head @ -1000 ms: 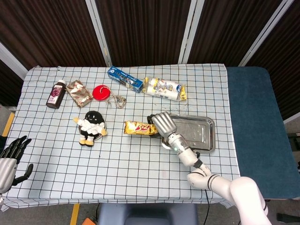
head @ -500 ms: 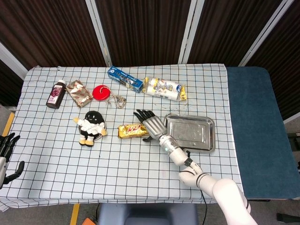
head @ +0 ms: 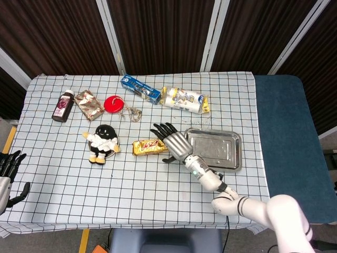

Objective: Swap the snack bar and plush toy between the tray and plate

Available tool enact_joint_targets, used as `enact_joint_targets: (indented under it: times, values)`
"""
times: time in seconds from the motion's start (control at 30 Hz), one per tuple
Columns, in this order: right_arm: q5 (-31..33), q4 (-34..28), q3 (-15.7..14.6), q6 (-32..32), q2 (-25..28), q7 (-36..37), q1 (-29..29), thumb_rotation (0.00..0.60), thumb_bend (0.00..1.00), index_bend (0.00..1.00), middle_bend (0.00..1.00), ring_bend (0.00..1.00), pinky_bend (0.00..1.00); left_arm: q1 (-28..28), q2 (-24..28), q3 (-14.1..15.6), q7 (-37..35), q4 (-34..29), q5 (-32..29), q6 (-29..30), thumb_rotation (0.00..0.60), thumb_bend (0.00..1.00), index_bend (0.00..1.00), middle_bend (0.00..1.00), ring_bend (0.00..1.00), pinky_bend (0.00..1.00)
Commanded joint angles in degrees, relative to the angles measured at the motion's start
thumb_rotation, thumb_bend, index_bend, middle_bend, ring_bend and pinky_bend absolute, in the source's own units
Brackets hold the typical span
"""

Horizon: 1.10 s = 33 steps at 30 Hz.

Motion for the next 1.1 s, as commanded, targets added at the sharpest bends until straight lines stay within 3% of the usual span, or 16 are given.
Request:
enact_joint_targets:
  times: [0.03,0.13,0.27,0.4,0.57,0.8,1.1]
  values:
    - [4.9,-25.4,-2.5,11.3,18.6,-21.5,-11.6,0.600,0.11,0.00,0.00,0.00,0.01,-0.1,-0.2,0.1,0.5,0.0,-0.1,-0.4,0.600,0.47,0.00,0.00,0.00,0.18]
    - [1.7,-31.9,-5.5,19.7,26.4,-27.4,-17.6,0.600,0.11,0.00,0.00,0.00,0.02,-0.4,-0.5,0.1,1.4,0.1,-0.1,-0.8,0.600,0.46,0.00,0.00,0.00,0.18]
    - [-1.8,-33.6,-9.8,29.0,33.3,-31.9,-25.2,0.600,0.11,0.00,0.00,0.00,0.01,-0.7,-1.3,0.0,2.2,0.4,-0.4,-1.3,0.600,0.46,0.01,0.00,0.00,0.18]
    - [-1.3,-32.0,-11.9,33.7,36.8,-28.2,-31.3,0.600,0.11,0.01,0.00,0.00,0.00,-1.4,-2.2,0.3,3.4,0.6,-0.4,-2.8,0.600,0.46,0.02,0.00,0.00,0.18]
    - [-3.8,-27.7,-12.7,37.3,38.0,-17.5,-35.8,0.600,0.11,0.01,0.00,0.00,0.00,-3.0,-2.8,0.0,6.1,0.1,-0.6,-5.2,0.600,0.46,0.02,0.00,0.00,0.18]
    - [-5.7,-24.2,-12.3,41.3,37.3,-13.2,-38.9,0.600,0.11,0.01,0.00,0.00,0.00,-6.1,-3.0,-1.8,8.6,-1.8,-2.3,-8.7,0.600,0.46,0.00,0.00,0.00,0.18]
    - [-11.6,-22.2,-12.1,46.1,37.0,-9.1,-41.9,0.600,0.10,0.05,0.00,0.00,0.00,-17.5,-9.6,-7.7,19.6,-4.1,-18.0,-24.5,0.600,0.41,0.00,0.00,0.00,0.12]
